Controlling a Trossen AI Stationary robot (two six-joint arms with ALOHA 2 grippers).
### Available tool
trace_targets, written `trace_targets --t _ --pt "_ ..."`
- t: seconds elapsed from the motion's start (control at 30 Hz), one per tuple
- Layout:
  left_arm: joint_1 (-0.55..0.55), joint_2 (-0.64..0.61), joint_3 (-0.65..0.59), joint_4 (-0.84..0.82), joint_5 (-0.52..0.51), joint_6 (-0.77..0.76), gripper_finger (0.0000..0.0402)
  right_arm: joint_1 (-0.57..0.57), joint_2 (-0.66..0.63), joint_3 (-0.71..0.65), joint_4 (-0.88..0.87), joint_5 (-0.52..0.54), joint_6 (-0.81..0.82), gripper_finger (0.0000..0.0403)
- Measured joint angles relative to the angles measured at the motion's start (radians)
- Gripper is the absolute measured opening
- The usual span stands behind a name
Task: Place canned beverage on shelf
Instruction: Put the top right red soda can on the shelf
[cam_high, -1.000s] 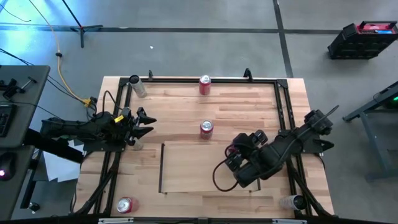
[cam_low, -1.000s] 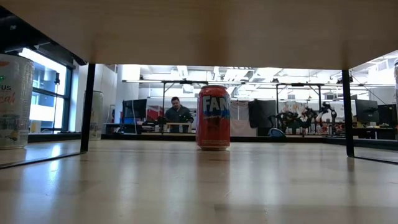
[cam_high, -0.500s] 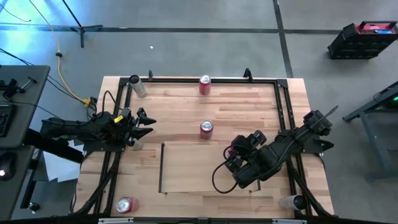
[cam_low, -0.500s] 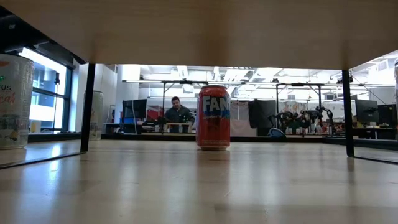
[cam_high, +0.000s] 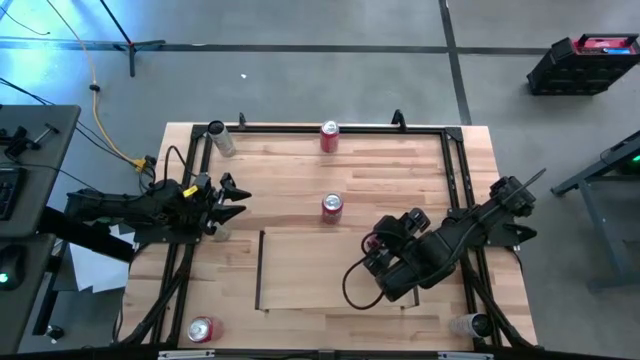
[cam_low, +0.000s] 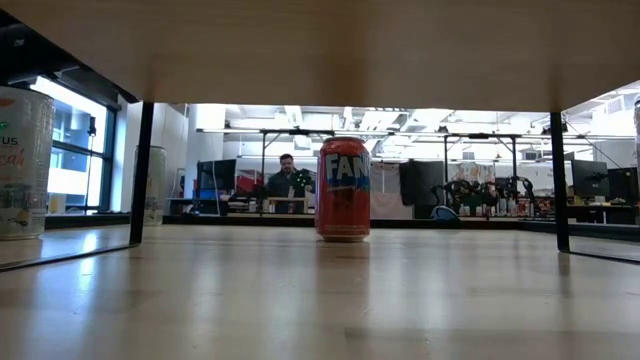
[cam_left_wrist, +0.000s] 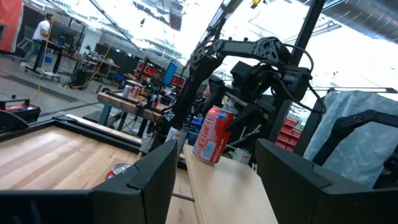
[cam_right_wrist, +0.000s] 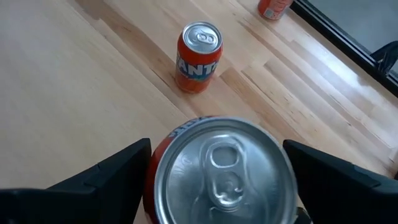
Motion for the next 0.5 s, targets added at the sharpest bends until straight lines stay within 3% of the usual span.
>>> trace_targets --t 0.2,0.5 --pt "0.0 0.0 0.0 0.0 0.0 0.0 0.0209 0.005 -0.062 0.0 0.005 0.01 -0.047 0.0352" --pt "0.0 0.0 0.0 0.0 0.0 0.0 0.0209 0.015 -0.111 0.001 0.15 -0.007 -0.307 0.0355"
